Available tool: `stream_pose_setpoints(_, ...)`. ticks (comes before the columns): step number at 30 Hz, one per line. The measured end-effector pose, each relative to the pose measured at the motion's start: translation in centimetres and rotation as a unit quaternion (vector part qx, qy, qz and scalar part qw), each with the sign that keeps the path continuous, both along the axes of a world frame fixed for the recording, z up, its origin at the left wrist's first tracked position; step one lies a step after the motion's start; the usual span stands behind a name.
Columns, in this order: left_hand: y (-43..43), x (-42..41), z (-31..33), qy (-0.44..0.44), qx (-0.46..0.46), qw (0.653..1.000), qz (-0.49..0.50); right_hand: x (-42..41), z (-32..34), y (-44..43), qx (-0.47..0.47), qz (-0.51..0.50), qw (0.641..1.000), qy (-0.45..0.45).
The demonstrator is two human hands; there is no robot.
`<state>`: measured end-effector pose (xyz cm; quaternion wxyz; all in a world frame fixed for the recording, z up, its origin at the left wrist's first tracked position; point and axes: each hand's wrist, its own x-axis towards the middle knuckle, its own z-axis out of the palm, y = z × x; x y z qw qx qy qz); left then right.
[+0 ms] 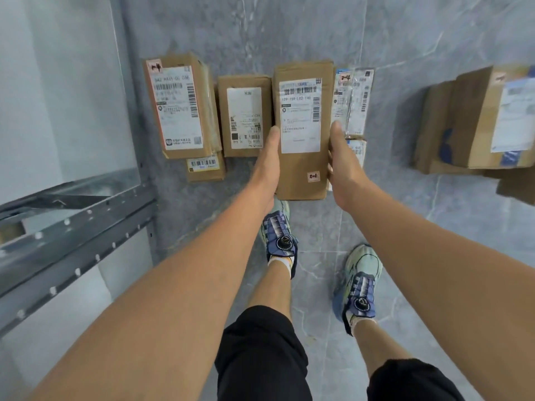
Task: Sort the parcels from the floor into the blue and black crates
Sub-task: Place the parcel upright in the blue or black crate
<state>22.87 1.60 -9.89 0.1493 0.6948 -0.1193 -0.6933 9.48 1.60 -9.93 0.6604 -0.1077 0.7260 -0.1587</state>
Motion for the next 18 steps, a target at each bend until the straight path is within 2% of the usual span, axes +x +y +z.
stream_pose_setpoints(4,0.5,-0.1,4.0,0.031,0.0,0.999,0.021,-0.5,3.5,0.1,-0.018,0.001,1.0,0.003)
stream_pose_setpoints(8,0.4,-0.1,10.8,0.04,-0.039,0.998,0.033,-0.7,10.3,-0.3,-0.064,0.011,0.998,0.001)
stream_pose_setpoints(13,0.0,-0.5,22.0,0.031,-0.094,0.993,0.062,-1.0,20.7,-0.8,-0.141,0.053,0.989,-0.007)
stream_pose_setpoints(18,1.0,-1.3,35.8,0.016,-0.191,0.977,0.097,-1.5,34.6,-1.9,-0.229,0.094,0.968,-0.028)
